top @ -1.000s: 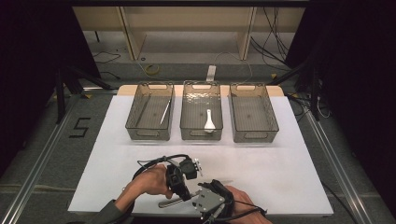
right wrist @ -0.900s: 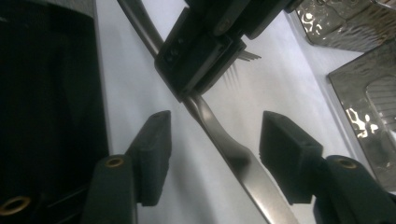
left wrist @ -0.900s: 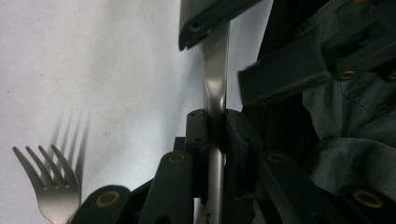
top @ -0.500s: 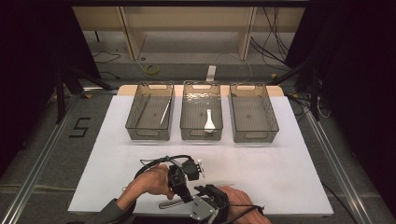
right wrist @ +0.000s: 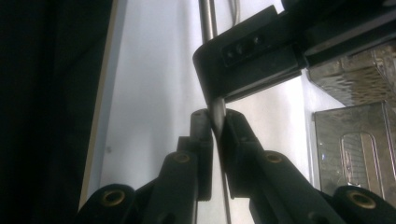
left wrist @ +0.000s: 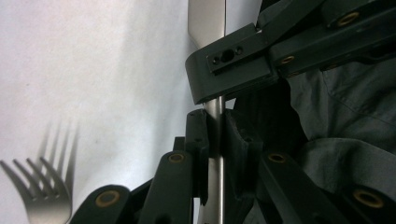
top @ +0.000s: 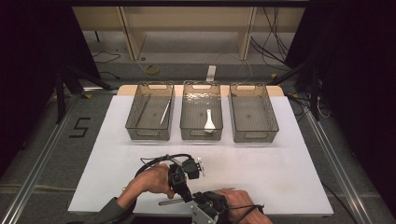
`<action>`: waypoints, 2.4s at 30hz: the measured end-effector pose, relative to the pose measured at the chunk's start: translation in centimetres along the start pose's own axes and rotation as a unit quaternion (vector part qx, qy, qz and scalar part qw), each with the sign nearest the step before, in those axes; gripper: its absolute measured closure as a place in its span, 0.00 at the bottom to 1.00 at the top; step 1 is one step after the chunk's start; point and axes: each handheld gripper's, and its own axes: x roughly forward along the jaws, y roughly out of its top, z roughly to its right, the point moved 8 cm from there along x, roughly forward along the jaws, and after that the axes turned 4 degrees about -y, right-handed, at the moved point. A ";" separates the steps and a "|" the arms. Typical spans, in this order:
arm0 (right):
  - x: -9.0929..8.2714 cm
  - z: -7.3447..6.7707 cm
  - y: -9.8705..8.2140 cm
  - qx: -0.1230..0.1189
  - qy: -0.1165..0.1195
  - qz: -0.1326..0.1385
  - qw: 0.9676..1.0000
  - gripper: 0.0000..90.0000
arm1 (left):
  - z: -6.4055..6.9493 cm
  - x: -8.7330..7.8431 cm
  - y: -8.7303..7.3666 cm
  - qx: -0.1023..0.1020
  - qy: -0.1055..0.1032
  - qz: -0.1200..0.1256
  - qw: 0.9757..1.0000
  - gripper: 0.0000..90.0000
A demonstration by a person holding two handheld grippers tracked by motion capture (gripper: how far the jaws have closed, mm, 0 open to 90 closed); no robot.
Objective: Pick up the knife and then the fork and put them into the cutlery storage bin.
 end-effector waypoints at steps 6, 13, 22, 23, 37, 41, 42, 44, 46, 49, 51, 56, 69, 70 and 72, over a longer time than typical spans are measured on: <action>-0.1 0.1 -0.1 0.025 0.012 0.003 1.000 0.94 | 0.0 -0.4 0.2 0.007 0.007 0.011 1.000 0.88; -0.4 0.6 -0.5 0.059 0.026 0.004 0.998 0.94 | -0.1 -1.4 0.4 0.003 0.017 0.043 0.999 0.82; -0.5 1.4 -1.2 0.089 0.012 -0.006 0.996 0.94 | -0.9 -5.2 0.1 -0.011 0.038 0.136 0.990 0.66; -0.6 1.7 -1.5 0.097 0.010 -0.008 0.995 0.94 | -0.9 -5.4 0.0 -0.011 0.039 0.142 0.989 0.65; -2.4 7.7 -7.5 0.297 -0.038 -0.010 0.954 0.94 | -3.6 -8.1 -5.3 -0.092 0.098 0.308 0.942 0.43; -3.3 9.9 -9.9 0.339 -0.065 -0.014 0.938 0.94 | -4.4 -8.2 -6.8 -0.110 0.123 0.337 0.927 0.33; -3.4 10.3 -10.3 0.345 -0.070 -0.015 0.936 0.94 | -4.6 -8.2 -7.2 -0.114 0.128 0.345 0.923 0.32; -3.7 11.5 -11.4 0.362 -0.082 -0.017 0.928 0.94 | -4.9 -8.2 -7.7 -0.118 0.146 0.355 0.916 0.28; -3.9 12.7 -12.4 0.377 -0.096 -0.023 0.921 0.94 | -5.1 -8.1 -8.1 -0.124 0.159 0.362 0.910 0.25; -4.0 14.7 -13.9 0.392 -0.115 -0.034 0.912 0.94 | -5.5 -8.1 -8.8 -0.134 0.166 0.373 0.903 0.23; -4.0 16.0 -14.7 0.404 -0.125 -0.037 0.905 0.94 | -5.7 -7.8 -9.3 -0.142 0.171 0.373 0.901 0.22; -3.3 19.7 -16.7 0.445 -0.143 -0.057 0.882 0.94 | -6.2 -7.4 -10.3 -0.151 0.191 0.369 0.897 0.21; 0.3 25.3 -20.8 0.528 -0.146 -0.101 0.830 0.94 | -6.5 -7.3 -11.3 -0.158 0.197 0.371 0.894 0.19; 0.8 25.4 -21.1 0.532 -0.145 -0.107 0.827 0.94 | -6.5 -7.3 -11.3 -0.158 0.197 0.368 0.895 0.19; 1.7 25.5 -21.6 0.537 -0.142 -0.118 0.823 0.94 | -6.5 -7.2 -11.3 -0.159 0.196 0.367 0.895 0.19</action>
